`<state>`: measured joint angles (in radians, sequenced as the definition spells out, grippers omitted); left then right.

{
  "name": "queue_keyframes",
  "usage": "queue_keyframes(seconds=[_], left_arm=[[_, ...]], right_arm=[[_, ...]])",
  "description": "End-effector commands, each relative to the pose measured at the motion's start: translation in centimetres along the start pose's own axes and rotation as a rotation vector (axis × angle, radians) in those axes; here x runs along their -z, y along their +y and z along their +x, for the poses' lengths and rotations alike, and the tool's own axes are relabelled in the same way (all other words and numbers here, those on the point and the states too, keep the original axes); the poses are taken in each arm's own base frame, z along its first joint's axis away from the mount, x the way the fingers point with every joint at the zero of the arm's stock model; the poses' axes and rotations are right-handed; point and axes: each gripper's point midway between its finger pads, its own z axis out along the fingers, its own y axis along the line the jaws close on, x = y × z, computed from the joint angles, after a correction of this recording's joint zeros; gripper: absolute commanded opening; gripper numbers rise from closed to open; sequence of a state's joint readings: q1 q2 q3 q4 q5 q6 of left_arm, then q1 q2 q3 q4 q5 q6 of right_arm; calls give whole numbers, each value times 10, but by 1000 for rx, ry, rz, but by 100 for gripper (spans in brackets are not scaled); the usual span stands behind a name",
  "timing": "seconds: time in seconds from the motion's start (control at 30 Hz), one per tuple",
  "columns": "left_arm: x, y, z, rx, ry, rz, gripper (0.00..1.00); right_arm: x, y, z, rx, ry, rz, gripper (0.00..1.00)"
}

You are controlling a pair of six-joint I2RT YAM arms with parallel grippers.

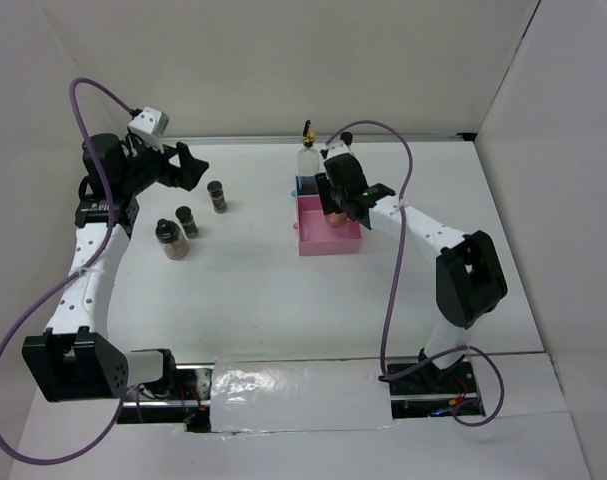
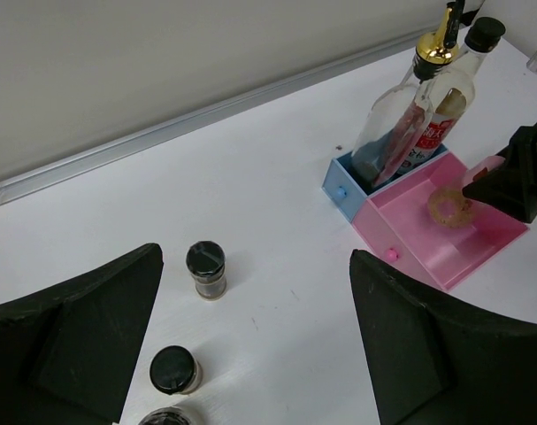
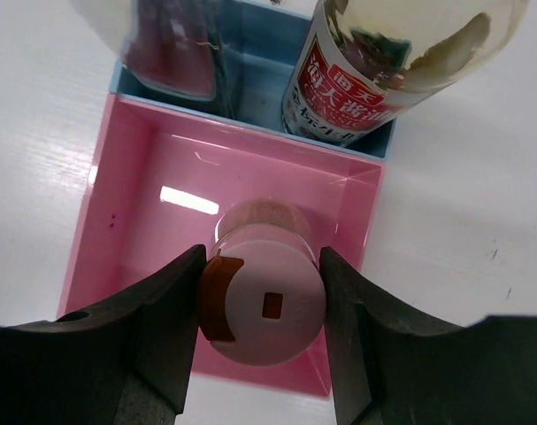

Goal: Organize the condiment bottles

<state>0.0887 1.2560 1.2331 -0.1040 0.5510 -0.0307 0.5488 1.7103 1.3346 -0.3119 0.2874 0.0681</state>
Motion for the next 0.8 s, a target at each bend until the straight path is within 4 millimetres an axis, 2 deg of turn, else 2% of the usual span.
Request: queue_keyframes(seconds=[0.0,0.07,0.3,0.57,0.67,0.73,0.77], left_arm=[[5,1,-9,-23,-35,-10,99],[5,1,-7,-22,-31,-11,99],[5,2,-5,-11,-27,0,99],[5,5,4,16,-1,-5,99],[5,4,3,5,-4,0,99],[6,3,4,-7,-1,4,99],[6,3,6,-7,2,5,99]], right_arm=[[-16,-7,-13,-62,-77,54,1],[-24,-14,-5,-85,-75,82,1],[-40,-20,-6,-120,-97,83,2],[-56,-30,4,-152,-70,130,4],[-57,-24,5,-151,-61,97,18],[-56,-22,4,-149,-61,81,36],[-55,-21,5,-145,-55,76,51]])
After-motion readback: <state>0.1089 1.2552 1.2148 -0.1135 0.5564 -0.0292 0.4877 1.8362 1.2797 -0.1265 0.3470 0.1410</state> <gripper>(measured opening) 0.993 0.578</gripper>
